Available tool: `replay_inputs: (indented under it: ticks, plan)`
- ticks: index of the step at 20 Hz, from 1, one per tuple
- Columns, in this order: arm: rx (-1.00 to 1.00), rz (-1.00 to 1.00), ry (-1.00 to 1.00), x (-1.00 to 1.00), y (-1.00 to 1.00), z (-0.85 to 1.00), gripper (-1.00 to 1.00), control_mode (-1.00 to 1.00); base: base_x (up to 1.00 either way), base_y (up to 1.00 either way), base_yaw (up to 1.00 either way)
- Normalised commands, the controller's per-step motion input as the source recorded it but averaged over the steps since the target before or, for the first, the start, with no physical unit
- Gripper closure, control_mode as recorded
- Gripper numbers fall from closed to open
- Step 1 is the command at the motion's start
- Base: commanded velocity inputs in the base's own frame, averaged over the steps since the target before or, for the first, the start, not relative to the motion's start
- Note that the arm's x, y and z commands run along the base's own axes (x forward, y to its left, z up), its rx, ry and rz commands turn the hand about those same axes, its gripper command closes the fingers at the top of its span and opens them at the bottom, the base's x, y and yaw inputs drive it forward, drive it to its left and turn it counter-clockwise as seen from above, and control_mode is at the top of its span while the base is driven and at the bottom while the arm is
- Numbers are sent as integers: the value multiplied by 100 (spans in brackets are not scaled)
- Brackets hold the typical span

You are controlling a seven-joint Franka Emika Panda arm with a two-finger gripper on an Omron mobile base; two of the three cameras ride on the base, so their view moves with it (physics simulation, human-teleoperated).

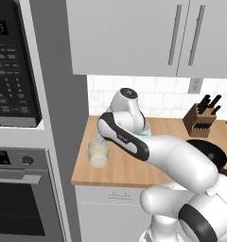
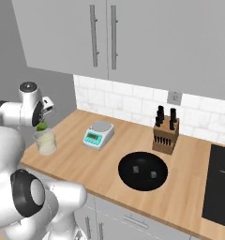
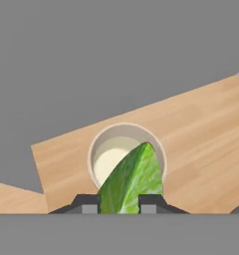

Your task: Grab a lemon wedge from the fridge and one ice cube from the ice bowl, and put them in the glass of lemonade.

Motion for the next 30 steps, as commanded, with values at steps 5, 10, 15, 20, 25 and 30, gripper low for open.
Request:
replay_inputs:
  ticks: [5,10,15,20,25,30]
  plan:
    - [0,0,0,6,0,0,100,-100,0,0,0]
    - [0,0,0,5,0,-5,100,-100,0,0,0]
    - [-2,0,0,0,0,-11,100,-100,0,0,0]
    - [0,0,0,14,3,0,100,-100,0,0,0]
    - [0,0,0,30,2,0,100,-100,0,0,0]
    - [0,0,2,12,9,0,100,-100,0,0,0]
